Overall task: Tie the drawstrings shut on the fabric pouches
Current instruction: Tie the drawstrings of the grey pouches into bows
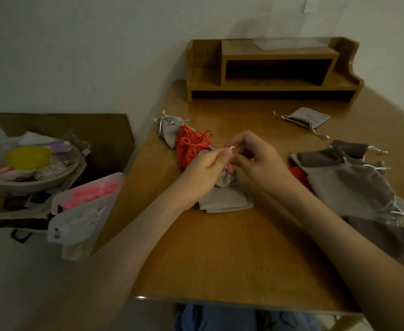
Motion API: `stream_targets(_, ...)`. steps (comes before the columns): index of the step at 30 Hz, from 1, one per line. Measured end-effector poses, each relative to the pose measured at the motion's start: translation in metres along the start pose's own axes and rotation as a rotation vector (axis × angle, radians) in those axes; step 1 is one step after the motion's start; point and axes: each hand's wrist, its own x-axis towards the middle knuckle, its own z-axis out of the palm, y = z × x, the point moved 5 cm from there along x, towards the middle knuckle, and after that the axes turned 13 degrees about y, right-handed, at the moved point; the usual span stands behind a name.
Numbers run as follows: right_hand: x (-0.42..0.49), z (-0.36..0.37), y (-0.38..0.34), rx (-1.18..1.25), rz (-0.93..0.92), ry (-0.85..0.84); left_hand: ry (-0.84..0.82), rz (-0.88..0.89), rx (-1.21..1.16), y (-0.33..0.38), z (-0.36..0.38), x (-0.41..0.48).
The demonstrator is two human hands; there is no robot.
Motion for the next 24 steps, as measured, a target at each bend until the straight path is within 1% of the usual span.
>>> stream_targets(3, -0.002, -0.002, -0.004, 0.0, -0.033, 0.011, -0.021, 0.037, 0.067, 0.003, 0.0, 0.0)
stream_targets(5, -0.003, -0.002, -0.006, -0.009, -0.049, 0.022, -0.007, 0.015, 0.105, -0.001, -0.001, 0.001)
stream_targets(8, -0.002, -0.001, -0.004, -0.013, -0.045, 0.031, 0.025, -0.024, 0.094, -0.004, -0.003, 0.002)
stream_targets(14, -0.001, 0.002, -0.004, 0.051, 0.011, -0.016, 0.078, -0.072, 0.054, -0.007, -0.004, 0.004)
stream_targets(19, -0.001, 0.001, -0.003, 0.024, 0.034, 0.026, 0.082, -0.121, 0.017, -0.012, -0.004, 0.005)
stream_targets(24, -0.004, 0.004, -0.007, 0.006, 0.061, 0.016, 0.112, -0.135, -0.01, -0.015, -0.005, 0.008)
